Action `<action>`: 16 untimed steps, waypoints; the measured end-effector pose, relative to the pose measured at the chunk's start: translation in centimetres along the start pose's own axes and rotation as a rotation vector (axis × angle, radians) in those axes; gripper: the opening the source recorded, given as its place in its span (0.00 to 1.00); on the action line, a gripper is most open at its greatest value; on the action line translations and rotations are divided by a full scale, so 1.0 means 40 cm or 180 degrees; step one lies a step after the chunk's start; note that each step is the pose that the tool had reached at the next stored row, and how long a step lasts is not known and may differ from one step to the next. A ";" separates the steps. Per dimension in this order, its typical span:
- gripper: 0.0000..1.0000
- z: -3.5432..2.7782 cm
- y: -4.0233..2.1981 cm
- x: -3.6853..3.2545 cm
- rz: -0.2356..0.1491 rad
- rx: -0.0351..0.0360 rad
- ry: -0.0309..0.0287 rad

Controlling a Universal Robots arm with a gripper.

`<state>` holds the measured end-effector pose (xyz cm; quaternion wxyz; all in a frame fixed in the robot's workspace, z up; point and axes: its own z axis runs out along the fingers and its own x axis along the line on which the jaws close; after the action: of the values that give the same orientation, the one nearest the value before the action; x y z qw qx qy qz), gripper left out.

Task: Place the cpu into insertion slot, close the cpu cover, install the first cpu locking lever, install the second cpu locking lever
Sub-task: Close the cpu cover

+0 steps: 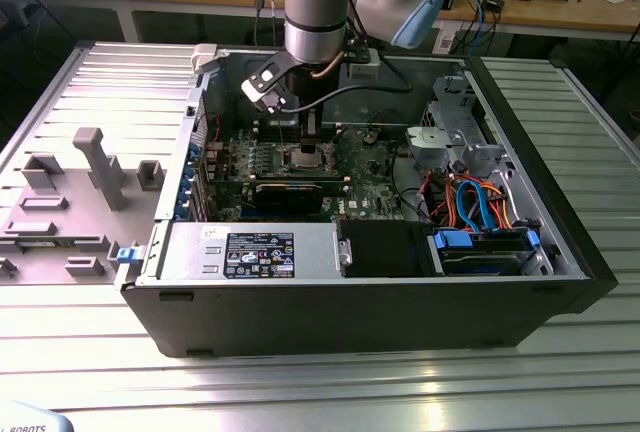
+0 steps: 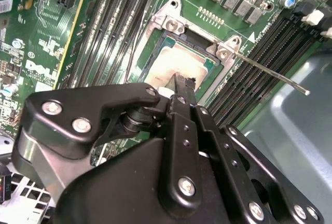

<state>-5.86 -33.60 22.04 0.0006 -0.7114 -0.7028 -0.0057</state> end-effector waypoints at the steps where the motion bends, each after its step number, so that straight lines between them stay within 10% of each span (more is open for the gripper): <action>1: 0.11 0.000 0.000 0.000 0.0000 0.0001 0.0000; 16: 0.11 -0.059 0.001 0.001 -0.0001 0.0001 -0.0026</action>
<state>-5.85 -33.59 24.41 -0.0020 -0.7113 -0.7029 -0.0027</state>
